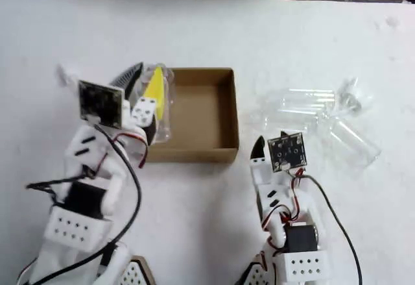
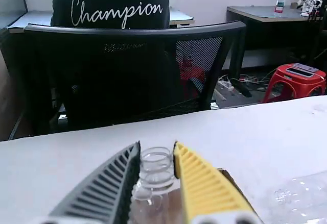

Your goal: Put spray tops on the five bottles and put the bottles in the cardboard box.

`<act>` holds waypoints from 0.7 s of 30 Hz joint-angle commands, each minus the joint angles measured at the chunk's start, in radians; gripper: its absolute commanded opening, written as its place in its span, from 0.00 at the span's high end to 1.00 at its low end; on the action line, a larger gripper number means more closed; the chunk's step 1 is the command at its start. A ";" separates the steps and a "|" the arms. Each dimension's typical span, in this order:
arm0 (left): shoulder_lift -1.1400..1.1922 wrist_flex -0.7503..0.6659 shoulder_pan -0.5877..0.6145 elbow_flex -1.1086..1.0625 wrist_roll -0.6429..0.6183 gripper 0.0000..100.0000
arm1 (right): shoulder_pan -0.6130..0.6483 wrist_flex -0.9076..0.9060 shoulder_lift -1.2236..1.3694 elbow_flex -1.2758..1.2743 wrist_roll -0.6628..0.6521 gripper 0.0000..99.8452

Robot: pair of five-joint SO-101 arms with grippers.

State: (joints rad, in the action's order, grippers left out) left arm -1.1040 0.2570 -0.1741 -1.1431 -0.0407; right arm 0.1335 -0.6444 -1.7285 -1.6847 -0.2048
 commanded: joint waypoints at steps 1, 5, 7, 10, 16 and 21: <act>-0.018 -0.299 -0.004 -0.155 -0.005 0.97 | -0.008 -0.010 0.008 -0.009 -0.002 0.86; -0.005 -0.552 0.001 -0.307 0.018 0.97 | -0.008 -0.010 0.008 -0.009 -0.002 0.86; 0.001 -0.631 -0.001 -0.362 0.074 0.97 | -0.008 -0.010 0.008 -0.009 -0.002 0.86; 0.028 -0.672 -0.004 -0.400 0.129 0.97 | -0.008 -0.010 0.008 -0.009 -0.002 0.86; 0.162 -0.680 -0.005 -0.396 0.129 0.97 | -0.008 -0.010 0.008 -0.009 -0.002 0.86; 0.274 -0.681 -0.007 -0.351 0.129 0.98 | -0.008 -0.010 0.008 -0.009 -0.002 0.86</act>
State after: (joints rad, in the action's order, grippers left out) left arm -0.8707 -0.3982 -0.1741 -1.5574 0.0760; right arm 0.1335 -0.6444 -1.7285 -1.6847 -0.2048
